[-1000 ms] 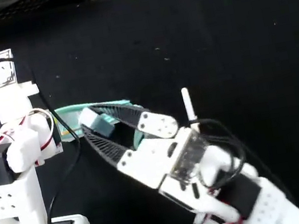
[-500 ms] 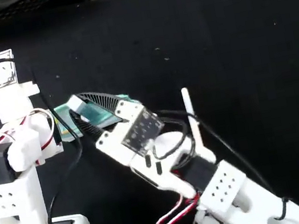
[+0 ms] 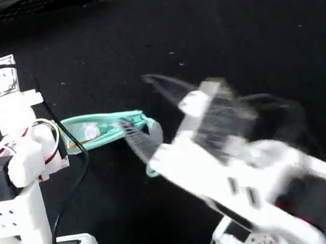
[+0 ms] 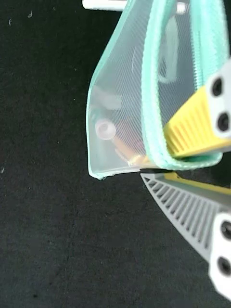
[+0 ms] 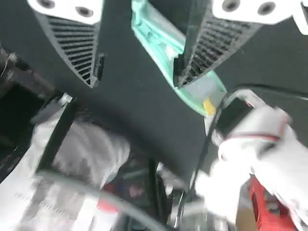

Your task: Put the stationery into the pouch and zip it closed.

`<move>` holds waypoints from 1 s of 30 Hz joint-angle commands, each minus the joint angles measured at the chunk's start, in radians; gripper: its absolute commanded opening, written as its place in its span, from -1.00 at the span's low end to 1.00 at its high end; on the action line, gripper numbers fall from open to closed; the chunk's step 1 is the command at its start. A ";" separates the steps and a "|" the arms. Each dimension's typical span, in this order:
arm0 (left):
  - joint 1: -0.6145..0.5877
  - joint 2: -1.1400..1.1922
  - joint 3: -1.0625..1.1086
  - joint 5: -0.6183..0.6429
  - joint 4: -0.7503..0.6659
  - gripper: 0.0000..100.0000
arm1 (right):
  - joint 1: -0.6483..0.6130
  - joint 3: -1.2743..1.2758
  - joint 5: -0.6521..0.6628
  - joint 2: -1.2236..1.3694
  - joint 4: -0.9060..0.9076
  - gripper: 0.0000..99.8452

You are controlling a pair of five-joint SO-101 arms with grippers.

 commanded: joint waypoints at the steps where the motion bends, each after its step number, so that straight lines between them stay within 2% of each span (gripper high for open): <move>1: -0.004 0.006 0.005 0.005 0.006 -0.94 | 0.204 -0.051 -0.012 0.019 0.049 -0.52; 4: -0.008 0.006 0.002 0.005 0.006 -0.94 | 0.427 0.133 -0.012 0.021 0.040 -0.52; 6: -0.010 0.006 0.004 0.002 0.006 -0.94 | 0.520 0.306 -0.012 0.042 0.005 -0.52; 10: -0.004 0.006 0.005 0.000 0.006 -0.94 | 0.609 0.611 -0.009 0.165 -0.157 -0.52; 14: -0.002 0.006 -0.001 -0.002 0.006 -0.94 | 0.654 0.719 -0.012 0.361 -0.376 -0.52; 16: -0.002 0.006 -0.001 -0.002 0.006 -0.94 | 0.658 0.708 -0.012 0.483 -0.442 -0.52; 20: -0.002 0.006 0.004 -0.002 0.006 -0.94 | 0.661 0.570 -0.012 0.740 -0.453 -0.56; 24: -0.002 0.006 0.007 -0.002 0.006 -0.94 | 0.671 0.366 -0.012 0.992 -0.374 -0.67; 30: -0.005 0.006 0.007 -0.002 0.006 -0.94 | 0.677 0.035 -0.012 1.320 -0.233 -0.64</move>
